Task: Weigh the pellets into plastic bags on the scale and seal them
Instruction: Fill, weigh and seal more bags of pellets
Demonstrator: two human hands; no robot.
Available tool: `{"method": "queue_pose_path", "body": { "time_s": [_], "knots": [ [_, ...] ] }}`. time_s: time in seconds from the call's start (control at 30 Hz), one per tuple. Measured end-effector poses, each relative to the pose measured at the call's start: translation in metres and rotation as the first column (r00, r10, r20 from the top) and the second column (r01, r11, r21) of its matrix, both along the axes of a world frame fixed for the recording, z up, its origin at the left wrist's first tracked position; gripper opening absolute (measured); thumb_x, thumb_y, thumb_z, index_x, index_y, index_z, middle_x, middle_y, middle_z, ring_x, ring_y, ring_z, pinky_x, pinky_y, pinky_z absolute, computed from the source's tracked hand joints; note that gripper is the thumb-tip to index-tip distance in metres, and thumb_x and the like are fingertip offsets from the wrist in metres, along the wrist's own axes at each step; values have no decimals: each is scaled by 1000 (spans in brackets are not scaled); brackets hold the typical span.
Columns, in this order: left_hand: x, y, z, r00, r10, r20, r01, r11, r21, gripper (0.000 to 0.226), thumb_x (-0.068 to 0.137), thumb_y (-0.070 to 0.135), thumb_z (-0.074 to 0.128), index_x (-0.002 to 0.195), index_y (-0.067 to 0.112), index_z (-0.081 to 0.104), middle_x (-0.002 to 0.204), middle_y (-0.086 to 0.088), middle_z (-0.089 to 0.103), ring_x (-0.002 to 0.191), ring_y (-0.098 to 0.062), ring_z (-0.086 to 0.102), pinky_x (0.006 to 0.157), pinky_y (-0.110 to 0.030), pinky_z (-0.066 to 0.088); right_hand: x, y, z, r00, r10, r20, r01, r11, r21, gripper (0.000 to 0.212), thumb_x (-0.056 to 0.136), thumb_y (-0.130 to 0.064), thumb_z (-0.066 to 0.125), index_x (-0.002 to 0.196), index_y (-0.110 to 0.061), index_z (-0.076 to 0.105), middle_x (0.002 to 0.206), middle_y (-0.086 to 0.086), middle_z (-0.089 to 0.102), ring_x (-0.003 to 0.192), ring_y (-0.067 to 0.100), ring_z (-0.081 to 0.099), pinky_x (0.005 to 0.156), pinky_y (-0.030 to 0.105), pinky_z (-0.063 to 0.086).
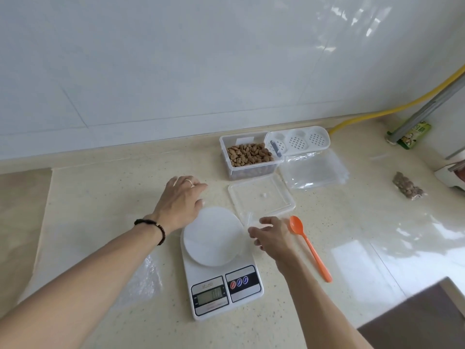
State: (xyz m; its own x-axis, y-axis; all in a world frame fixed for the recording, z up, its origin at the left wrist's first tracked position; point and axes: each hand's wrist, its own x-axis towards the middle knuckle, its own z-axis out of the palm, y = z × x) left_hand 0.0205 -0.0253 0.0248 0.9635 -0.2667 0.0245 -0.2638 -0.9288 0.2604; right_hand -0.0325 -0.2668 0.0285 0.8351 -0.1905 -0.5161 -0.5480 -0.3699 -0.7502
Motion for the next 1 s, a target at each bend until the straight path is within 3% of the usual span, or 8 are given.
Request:
{"method": "queue_pose_path", "body": {
  "time_s": [0.13,0.27,0.4,0.57,0.67,0.8,1.0],
  "knots": [
    [-35,0,-5,996,30,88,-25,998,-50,40,91,22,57,127,5,56,128,-19,55,130,-37,43,109,-49,34,-12,-5,-1,999,-5,40,10,993,-116,42,94,-32,58,130,-12,51,113,7,65,100,23,63,88,38,51],
    [-88,-2,-11,991,98,93,-91,993,-78,54,93,39,36,132,5,49,135,-18,50,137,-35,34,110,-49,34,-37,-8,-5,991,54,126,-29,981,-191,35,98,-34,50,123,-11,57,111,4,63,103,21,59,89,36,48],
    [-149,-6,-31,987,134,85,-127,989,-79,60,96,45,33,138,3,42,141,-16,43,141,-33,29,112,-51,31,-75,-11,-21,958,196,211,-121,938,-324,37,99,-37,43,123,-12,57,120,7,59,109,25,57,92,41,46],
    [-205,-12,-65,994,103,38,-104,994,15,72,98,56,21,146,3,30,153,-12,30,147,-29,17,117,-51,18,-122,-14,-45,834,496,239,-296,770,-565,49,98,-46,32,135,-17,46,132,4,53,116,24,51,94,39,42],
    [-217,-15,-81,997,77,13,-78,994,74,79,96,62,21,150,4,23,158,-11,22,149,-25,7,118,-49,8,-138,-16,-57,755,625,197,-375,658,-653,66,93,-57,15,146,-22,33,149,1,40,134,20,40,108,38,34],
    [-219,-15,-88,994,100,31,-102,992,76,84,93,67,25,151,7,22,160,-8,16,149,-23,6,118,-47,6,-146,-19,-64,692,705,154,-423,569,-705,69,93,-57,12,153,-25,21,160,8,25,145,26,27,117,41,24],
    [-219,-15,-90,991,129,45,-131,991,42,87,90,72,23,153,11,18,161,-2,12,149,-18,5,120,-44,2,-146,-26,-70,638,761,119,-438,486,-756,58,98,-51,19,150,-27,25,158,17,26,144,33,30,115,43,27]
  ]
}}
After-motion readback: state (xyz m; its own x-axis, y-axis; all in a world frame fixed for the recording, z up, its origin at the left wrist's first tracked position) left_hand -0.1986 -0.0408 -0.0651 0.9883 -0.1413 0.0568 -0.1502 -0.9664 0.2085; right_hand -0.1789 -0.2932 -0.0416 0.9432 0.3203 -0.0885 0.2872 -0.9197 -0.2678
